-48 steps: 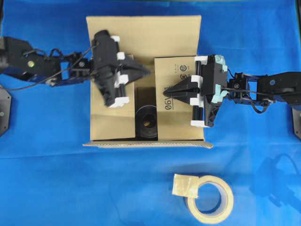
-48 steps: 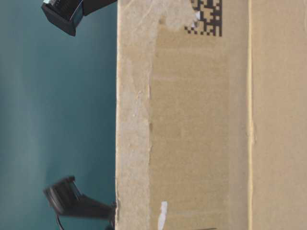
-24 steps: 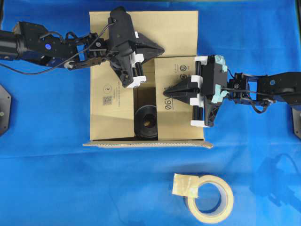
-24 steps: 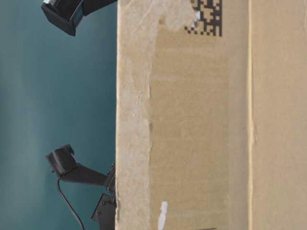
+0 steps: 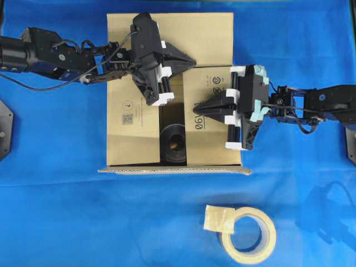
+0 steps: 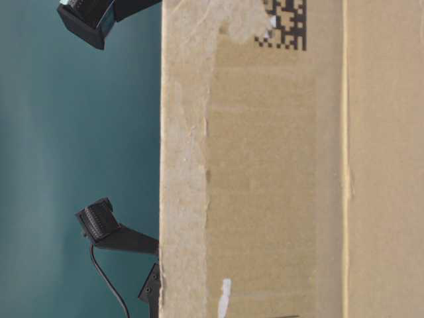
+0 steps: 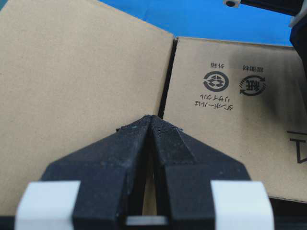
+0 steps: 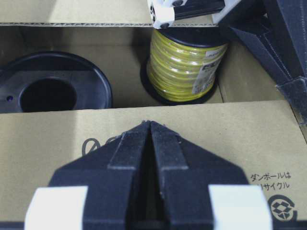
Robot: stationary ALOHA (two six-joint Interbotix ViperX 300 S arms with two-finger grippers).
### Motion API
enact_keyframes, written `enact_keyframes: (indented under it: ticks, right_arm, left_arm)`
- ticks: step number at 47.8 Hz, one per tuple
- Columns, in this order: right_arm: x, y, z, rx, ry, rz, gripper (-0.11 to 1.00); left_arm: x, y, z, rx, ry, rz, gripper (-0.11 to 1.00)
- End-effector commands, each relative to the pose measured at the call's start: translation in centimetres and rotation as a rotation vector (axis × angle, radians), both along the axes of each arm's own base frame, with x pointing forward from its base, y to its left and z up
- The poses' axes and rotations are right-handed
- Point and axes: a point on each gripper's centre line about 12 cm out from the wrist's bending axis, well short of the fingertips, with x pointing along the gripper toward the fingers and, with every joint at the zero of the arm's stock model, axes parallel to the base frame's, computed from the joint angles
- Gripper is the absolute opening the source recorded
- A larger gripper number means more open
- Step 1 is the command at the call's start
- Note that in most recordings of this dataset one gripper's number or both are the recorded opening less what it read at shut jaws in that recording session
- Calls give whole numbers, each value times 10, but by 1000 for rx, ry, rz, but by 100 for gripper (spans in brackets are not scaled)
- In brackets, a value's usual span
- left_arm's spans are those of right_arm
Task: Close the cardboard box.
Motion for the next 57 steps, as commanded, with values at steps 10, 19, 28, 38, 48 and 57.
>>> enact_keyframes:
  ticks: [10, 19, 28, 38, 48, 57]
  right_arm:
    - [0, 1, 33, 0, -79, 1, 0]
    - [-14, 6, 70, 1, -148, 16, 0]
    - [-34, 29, 105, 6, -230, 86, 0]
    - [-55, 71, 123, 24, -324, 225, 0]
    - [-61, 115, 115, 38, -314, 368, 0]
    - [-52, 128, 87, 27, -239, 400, 0]
  left_arm:
    - [1, -1, 7, 3, -18, -1, 0]
    - [0, -1, 5, 2, -14, -1, 0]
    - [-1, -1, 4, 1, -9, -1, 0]
    - [-2, -1, 2, 0, -5, -1, 0]
    - [-3, -1, 1, -1, 0, -1, 0]
    - [-3, -2, 1, -1, -2, -1, 0]
